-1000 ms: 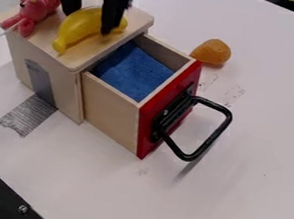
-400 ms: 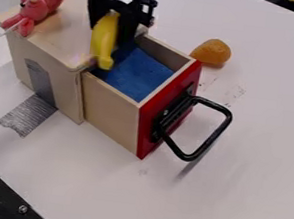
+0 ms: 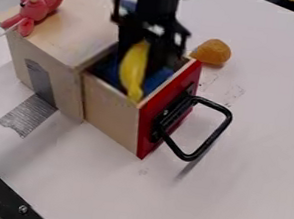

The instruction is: Put the banana in the drawer

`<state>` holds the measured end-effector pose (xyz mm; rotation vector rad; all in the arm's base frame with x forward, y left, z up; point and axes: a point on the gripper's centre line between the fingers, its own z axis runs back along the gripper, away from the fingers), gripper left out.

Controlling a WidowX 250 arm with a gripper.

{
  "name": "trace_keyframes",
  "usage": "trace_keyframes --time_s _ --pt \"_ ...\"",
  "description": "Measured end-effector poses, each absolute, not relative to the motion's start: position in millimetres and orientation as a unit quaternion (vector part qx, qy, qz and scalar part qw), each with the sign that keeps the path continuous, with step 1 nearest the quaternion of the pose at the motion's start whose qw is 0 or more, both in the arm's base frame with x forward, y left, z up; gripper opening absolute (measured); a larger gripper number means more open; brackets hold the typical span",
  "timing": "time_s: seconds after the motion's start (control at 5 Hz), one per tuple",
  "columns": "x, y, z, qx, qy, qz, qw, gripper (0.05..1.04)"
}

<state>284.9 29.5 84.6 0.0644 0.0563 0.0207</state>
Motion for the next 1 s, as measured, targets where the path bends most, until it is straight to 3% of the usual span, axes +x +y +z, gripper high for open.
trace_keyframes --time_s 0.2,0.4,0.6,0.8,1.0 --pt "287 24 84 0.036 0.024 0.009 0.999 0.557" --pt "287 23 81 0.042 0.029 0.01 0.999 0.632" --pt "285 22 82 0.047 0.04 0.008 0.998 0.919" --pt "284 17 101 0.041 0.013 0.007 0.999 1.001" --pt "280 12 121 0.026 -0.008 0.007 1.0 1.001"
